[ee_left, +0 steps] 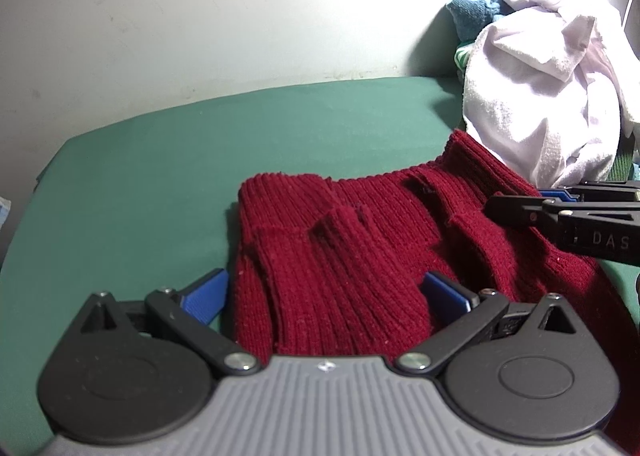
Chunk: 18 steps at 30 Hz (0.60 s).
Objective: Fold clothes
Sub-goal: 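Lower the right gripper onto the red strip's end and close on it, then grasp the red strip's end with the left gripper beside the right gripper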
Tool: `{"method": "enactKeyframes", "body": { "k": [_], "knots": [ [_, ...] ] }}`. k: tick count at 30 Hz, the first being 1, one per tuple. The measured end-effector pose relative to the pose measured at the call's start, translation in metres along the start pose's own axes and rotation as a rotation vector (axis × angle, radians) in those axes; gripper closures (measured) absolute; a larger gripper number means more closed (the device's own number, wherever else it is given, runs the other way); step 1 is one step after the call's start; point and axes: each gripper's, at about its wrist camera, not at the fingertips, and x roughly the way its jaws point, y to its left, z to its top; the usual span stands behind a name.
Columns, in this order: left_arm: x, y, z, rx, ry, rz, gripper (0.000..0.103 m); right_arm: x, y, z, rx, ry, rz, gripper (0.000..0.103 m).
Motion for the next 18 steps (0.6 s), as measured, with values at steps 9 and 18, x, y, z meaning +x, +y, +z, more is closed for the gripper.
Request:
{"method": "enactKeyframes", "body": {
  "k": [9,18],
  "knots": [
    [-0.012,0.026,-0.002,-0.031,-0.009,-0.171,0.001,0.001,-0.001,-0.001,0.010,0.003,0.029,0.077],
    [-0.010,0.031,0.002,-0.038,0.003,-0.245,0.001,0.001,0.005,0.019,-0.090,0.079,0.139,0.067]
  ]
}}
